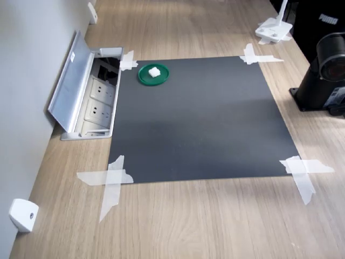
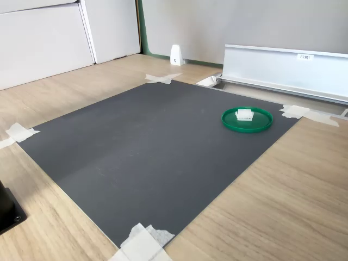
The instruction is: Grasp a white terminal and put it on the green lid.
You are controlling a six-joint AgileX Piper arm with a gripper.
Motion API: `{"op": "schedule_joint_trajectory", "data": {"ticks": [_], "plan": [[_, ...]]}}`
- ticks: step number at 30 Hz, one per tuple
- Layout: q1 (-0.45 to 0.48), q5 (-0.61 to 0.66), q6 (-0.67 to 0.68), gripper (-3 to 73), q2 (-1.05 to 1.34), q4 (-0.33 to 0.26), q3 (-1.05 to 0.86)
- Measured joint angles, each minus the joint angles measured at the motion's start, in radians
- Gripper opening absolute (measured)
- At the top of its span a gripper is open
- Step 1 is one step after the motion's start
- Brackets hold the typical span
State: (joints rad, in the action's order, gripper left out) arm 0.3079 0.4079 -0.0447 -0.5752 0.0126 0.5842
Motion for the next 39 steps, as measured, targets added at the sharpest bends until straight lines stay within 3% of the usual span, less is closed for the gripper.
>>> {"op": "schedule_joint_trajectory", "data": {"ticks": [5, 9, 14, 19, 39], "plan": [[-0.053, -0.055, -0.007, -0.7, 0.140, 0.041, -0.170], [-0.108, -0.057, -0.007, -0.7, 0.236, 0.020, -0.273], [-0.116, -0.071, -0.009, -0.7, 0.361, -0.022, -0.356], [-0.116, -0.074, -0.009, -0.7, 0.461, -0.023, -0.427], [-0.116, -0.074, -0.009, -0.7, 0.585, -0.023, -0.514]]}}
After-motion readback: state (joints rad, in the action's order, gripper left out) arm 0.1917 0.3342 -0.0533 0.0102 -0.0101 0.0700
